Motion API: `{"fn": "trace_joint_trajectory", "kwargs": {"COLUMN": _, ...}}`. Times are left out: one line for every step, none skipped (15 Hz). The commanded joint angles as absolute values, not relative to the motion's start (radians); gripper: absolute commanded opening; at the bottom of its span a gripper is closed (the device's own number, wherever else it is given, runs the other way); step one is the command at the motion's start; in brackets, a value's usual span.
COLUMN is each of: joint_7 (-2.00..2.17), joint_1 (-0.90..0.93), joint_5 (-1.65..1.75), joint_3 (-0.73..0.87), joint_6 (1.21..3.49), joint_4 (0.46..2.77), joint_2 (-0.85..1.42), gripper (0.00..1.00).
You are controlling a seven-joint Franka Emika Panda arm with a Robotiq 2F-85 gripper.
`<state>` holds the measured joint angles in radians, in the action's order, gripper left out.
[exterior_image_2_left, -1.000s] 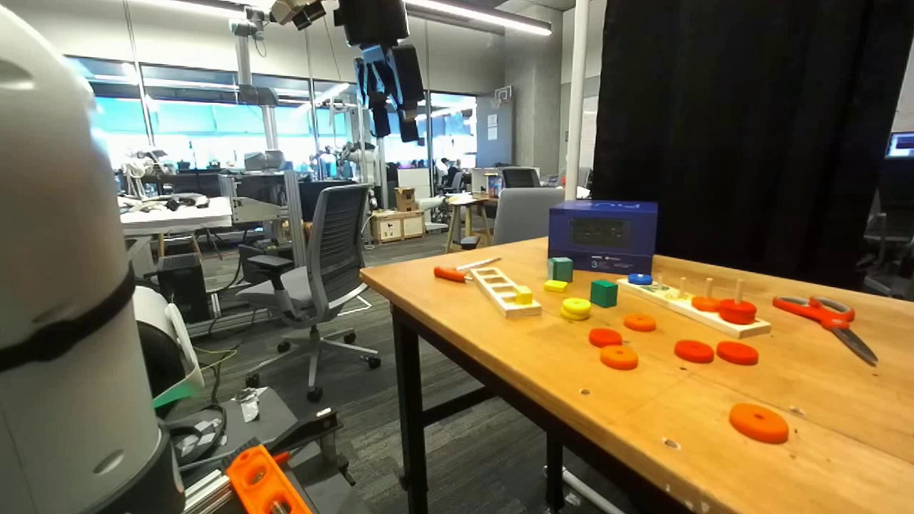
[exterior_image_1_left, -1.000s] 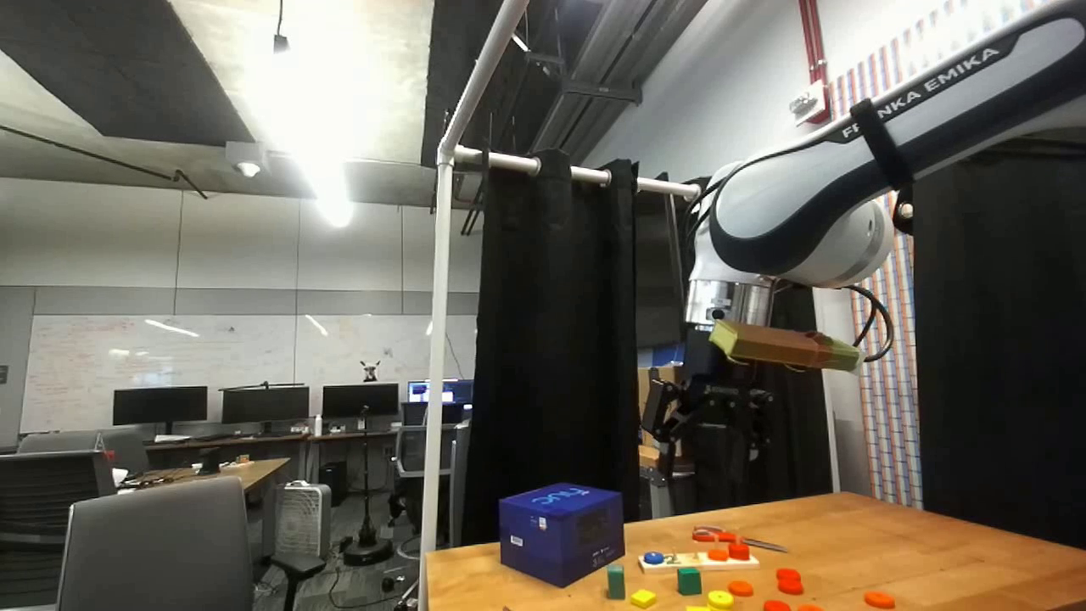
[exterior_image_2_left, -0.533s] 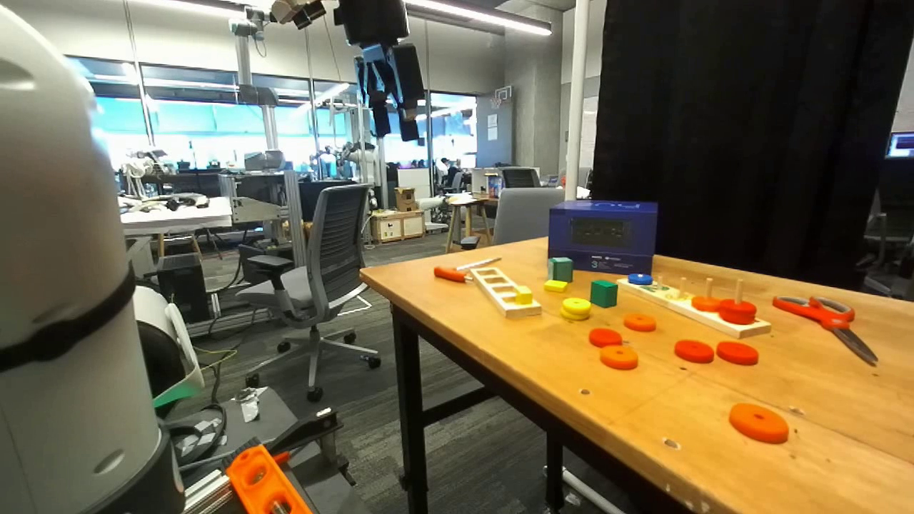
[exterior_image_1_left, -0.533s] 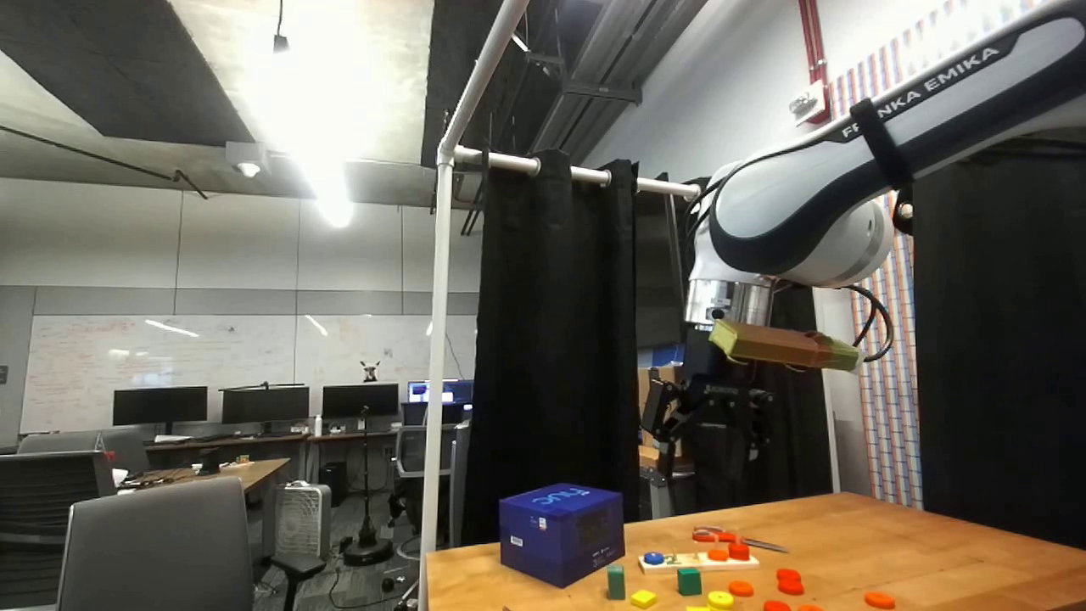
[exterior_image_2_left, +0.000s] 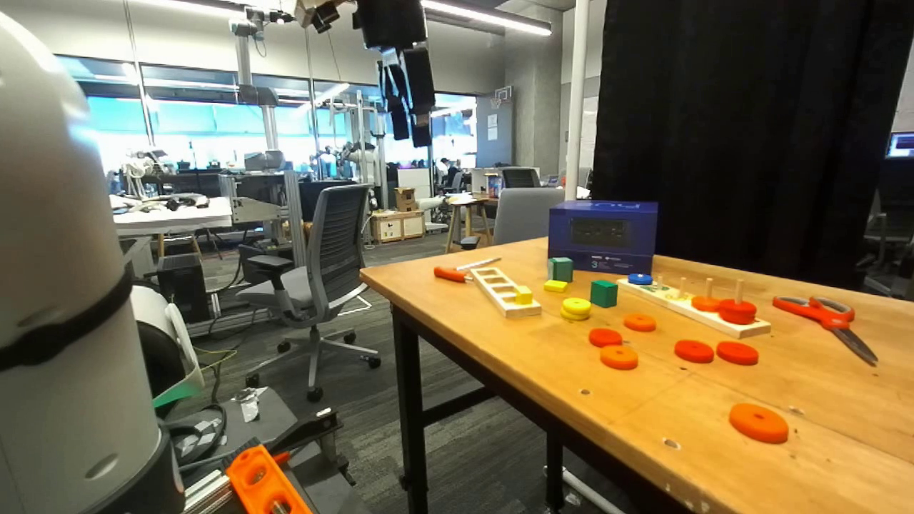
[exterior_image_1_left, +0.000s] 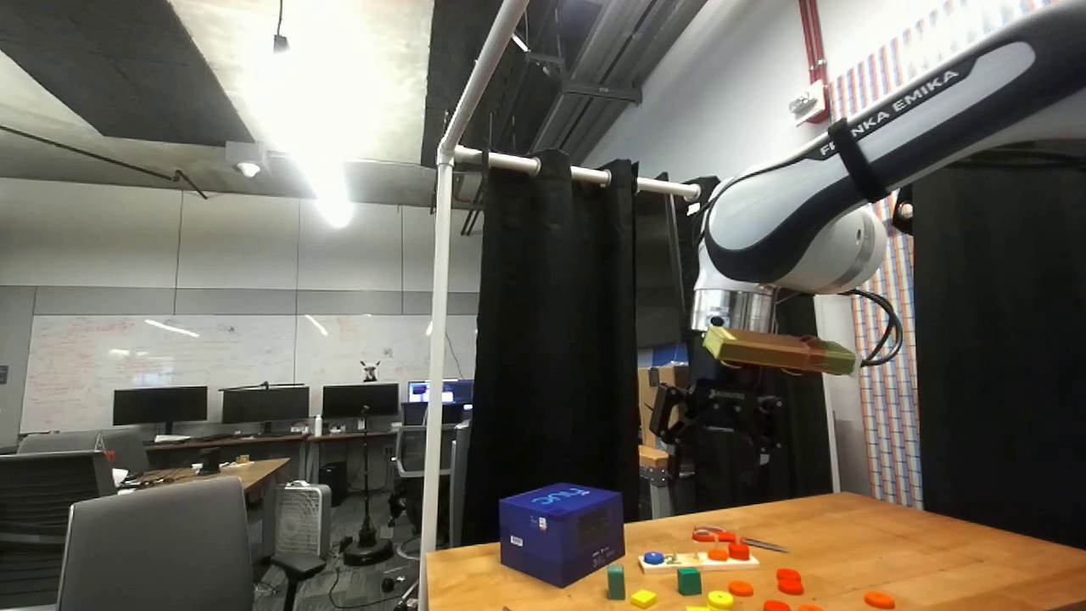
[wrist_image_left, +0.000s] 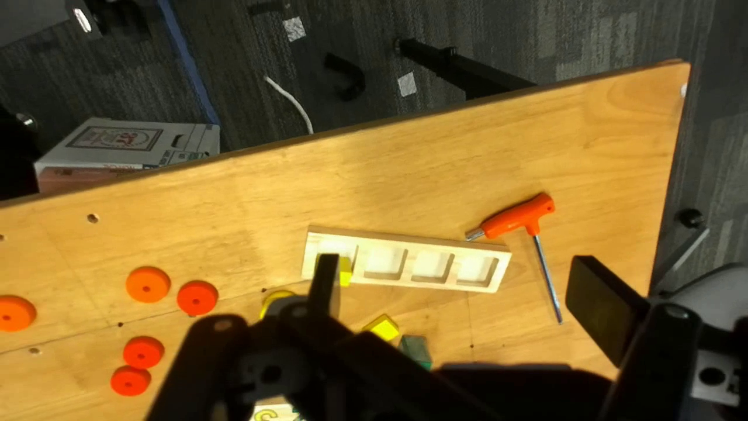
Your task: Detach an orange disc from the wooden rack and put it on the table
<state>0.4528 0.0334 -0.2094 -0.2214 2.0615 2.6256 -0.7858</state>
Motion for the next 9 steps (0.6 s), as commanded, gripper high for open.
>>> {"fn": "trace_joint_trajectory", "kwargs": {"joint_7": 0.594, "joint_1": -0.054, "joint_5": -0.205, "joint_3": -0.233, "joint_6": 2.031, "joint_4": 2.487, "joint_2": -0.658, "gripper": 1.0}}
{"fn": "trace_joint_trajectory", "kwargs": {"joint_7": 0.634, "joint_1": -0.073, "joint_5": -0.211, "joint_3": -0.234, "joint_6": 2.034, "joint_4": 2.441, "joint_2": -0.611, "gripper": 1.0}}
{"fn": "trace_joint_trajectory", "kwargs": {"joint_7": 0.681, "joint_1": -0.086, "joint_5": -0.212, "joint_3": -0.237, "joint_6": 2.033, "joint_4": 2.409, "joint_2": -0.579, "gripper": 1.0}}
{"fn": "trace_joint_trajectory", "kwargs": {"joint_7": 0.731, "joint_1": -0.098, "joint_5": -0.207, "joint_3": -0.24, "joint_6": 2.031, "joint_4": 2.369, "joint_2": -0.536, "gripper": 1.0}}
{"fn": "trace_joint_trajectory", "kwargs": {"joint_7": 0.78, "joint_1": -0.103, "joint_5": -0.207, "joint_3": -0.239, "joint_6": 2.027, "joint_4": 2.338, "joint_2": -0.502, "gripper": 1.0}}
{"fn": "trace_joint_trajectory", "kwargs": {"joint_7": 0.832, "joint_1": -0.111, "joint_5": -0.196, "joint_3": -0.237, "joint_6": 2.023, "joint_4": 2.304, "joint_2": -0.46, "gripper": 1.0}}
{"fn": "trace_joint_trajectory", "kwargs": {"joint_7": 0.882, "joint_1": -0.112, "joint_5": -0.193, "joint_3": -0.232, "joint_6": 2.022, "joint_4": 2.281, "joint_2": -0.432, "gripper": 1.0}}
{"fn": "trace_joint_trajectory", "kwargs": {"joint_7": 0.927, "joint_1": -0.113, "joint_5": -0.191, "joint_3": -0.222, "joint_6": 2.015, "joint_4": 2.26, "joint_2": -0.404, "gripper": 1.0}}
{"fn": "trace_joint_trajectory", "kwargs": {"joint_7": 0.971, "joint_1": -0.114, "joint_5": -0.187, "joint_3": -0.213, "joint_6": 2.011, "joint_4": 2.244, "joint_2": -0.379, "gripper": 1.0}}
